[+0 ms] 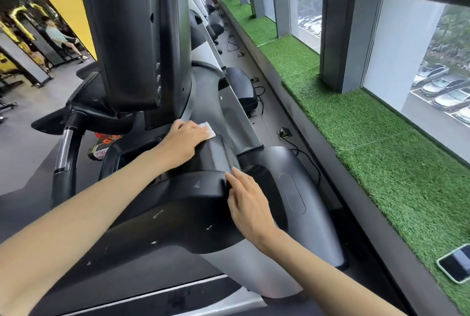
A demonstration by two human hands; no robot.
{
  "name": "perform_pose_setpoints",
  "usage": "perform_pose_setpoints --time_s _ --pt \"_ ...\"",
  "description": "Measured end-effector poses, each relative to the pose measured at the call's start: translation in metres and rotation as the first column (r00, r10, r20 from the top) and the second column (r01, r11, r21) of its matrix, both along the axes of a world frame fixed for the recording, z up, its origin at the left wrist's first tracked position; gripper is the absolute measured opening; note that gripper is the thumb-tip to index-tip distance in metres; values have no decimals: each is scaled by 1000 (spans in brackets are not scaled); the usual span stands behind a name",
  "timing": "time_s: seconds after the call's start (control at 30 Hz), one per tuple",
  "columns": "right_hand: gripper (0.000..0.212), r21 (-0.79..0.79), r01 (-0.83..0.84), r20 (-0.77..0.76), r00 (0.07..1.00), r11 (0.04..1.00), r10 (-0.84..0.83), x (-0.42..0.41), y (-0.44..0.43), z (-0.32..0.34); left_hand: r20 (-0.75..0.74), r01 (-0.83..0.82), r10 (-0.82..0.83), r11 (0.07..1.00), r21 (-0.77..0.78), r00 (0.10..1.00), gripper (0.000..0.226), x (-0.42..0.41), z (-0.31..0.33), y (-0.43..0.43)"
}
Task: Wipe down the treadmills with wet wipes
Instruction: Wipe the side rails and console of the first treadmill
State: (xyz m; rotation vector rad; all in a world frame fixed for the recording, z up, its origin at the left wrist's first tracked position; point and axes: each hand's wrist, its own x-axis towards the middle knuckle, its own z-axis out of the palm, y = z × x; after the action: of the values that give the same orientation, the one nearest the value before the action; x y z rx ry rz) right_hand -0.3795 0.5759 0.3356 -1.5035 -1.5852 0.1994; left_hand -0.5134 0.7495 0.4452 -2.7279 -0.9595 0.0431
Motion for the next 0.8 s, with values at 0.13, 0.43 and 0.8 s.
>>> perform_pose_setpoints --time_s 0.13,0.43,0.8 --pt "46 -66 -81 30 996 995 83 -7 7 7 -23 209 -216 962 -176 976 63 -13 -16 -16" --pt "57 -85 -112 102 988 990 120 -7 9 6 81 182 -175 981 -73 981 59 -28 -7 -29" --pt "49 -1 -71 145 987 997 71 -8 9 -4 138 -206 231 963 -173 963 46 -3 -5 15"
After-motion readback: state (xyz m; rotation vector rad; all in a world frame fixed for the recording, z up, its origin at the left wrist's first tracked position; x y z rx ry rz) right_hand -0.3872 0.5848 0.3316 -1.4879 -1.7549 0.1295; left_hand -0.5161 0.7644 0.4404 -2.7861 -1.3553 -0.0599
